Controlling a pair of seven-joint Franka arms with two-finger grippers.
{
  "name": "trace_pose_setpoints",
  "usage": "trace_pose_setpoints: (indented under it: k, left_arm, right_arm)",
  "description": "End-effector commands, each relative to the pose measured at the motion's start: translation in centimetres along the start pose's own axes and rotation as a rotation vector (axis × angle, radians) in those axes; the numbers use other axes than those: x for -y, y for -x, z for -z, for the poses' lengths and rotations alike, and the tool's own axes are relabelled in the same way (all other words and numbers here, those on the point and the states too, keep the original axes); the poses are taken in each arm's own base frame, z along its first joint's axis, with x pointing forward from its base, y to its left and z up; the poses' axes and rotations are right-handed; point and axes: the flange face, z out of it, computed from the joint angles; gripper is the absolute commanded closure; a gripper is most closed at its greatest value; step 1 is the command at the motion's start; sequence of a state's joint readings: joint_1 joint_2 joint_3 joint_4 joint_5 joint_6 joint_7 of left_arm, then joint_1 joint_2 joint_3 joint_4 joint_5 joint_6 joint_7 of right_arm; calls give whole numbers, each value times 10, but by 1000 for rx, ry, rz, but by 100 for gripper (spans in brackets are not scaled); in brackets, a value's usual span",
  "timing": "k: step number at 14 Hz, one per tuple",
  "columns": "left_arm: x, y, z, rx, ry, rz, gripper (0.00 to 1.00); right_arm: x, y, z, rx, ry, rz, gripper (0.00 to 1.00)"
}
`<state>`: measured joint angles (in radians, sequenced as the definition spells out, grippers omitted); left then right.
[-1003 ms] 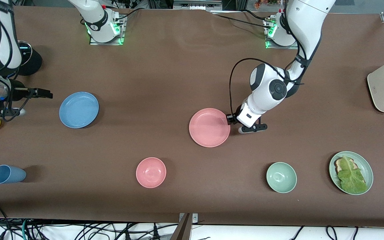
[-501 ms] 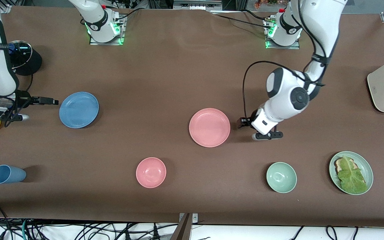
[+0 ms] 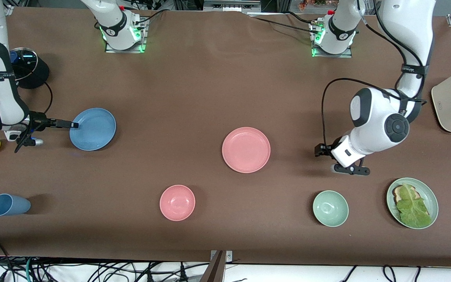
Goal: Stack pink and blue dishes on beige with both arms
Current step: 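Grasp the blue plate rim with the right gripper while the left gripper withdraws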
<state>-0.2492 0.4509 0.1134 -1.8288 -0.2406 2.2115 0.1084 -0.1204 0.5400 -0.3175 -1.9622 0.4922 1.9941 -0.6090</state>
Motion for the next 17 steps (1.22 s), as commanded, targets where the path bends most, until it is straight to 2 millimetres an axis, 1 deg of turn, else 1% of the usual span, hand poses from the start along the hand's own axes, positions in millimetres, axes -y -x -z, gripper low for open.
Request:
trace_pose_setpoints:
  k: [1, 2, 3, 4, 5, 6, 7, 8, 9, 10, 11, 12, 14, 15, 16, 17]
  left_arm:
    - [33, -5, 21, 24, -64, -88, 28]
    - [47, -6, 28, 27, -72, -118, 27]
    - [61, -7, 33, 27, -69, -141, 27]
    - [71, -8, 38, 28, -74, -156, 27]
    - [83, -9, 48, 31, -99, -172, 27]
    - [94, -12, 64, 48, -123, -176, 27]
    - [101, -13, 81, 72, -132, -171, 26]
    - [107, -14, 97, 94, -140, -165, 25]
    - [110, -15, 112, 110, -147, -162, 24]
    - [111, -14, 123, 127, -146, -157, 24]
    - [109, -14, 132, 137, -141, -155, 24]
    - [106, -13, 143, 147, -133, -150, 24]
    - [99, -5, 170, 166, -119, -129, 24]
    - [95, 0, 182, 167, -114, -90, 24]
    - [90, 5, 192, 171, -115, -39, 24]
    - [86, 9, 200, 170, -116, 2, 23]
  right_arm:
    - [-11, -4, -3, -17, -33, 9, 25]
    - [-12, -5, -4, -17, -34, 19, 35]
    - [-15, -5, -8, -21, -46, 22, 47]
    - [-19, -6, -10, -31, -57, 30, 56]
    - [-22, -7, -13, -42, -55, 46, 64]
    - [-23, -7, -16, -42, -56, 51, 73]
    - [-23, -7, -16, -42, -56, 51, 89]
    - [-22, -8, -16, -41, -56, 52, 100]
    - [-22, -8, -14, -40, -60, 54, 100]
    - [-21, -9, -13, -40, -60, 57, 100]
    - [-20, -10, -12, -37, -62, 61, 100]
    - [-14, -9, -9, -33, -70, 70, 100]
    - [3, -10, 7, -9, -106, 95, 100]
    - [14, -14, 21, 0, -124, 113, 100]
    - [27, -17, 32, 16, -133, 132, 100]
    - [44, -19, 45, 24, -131, 137, 100]
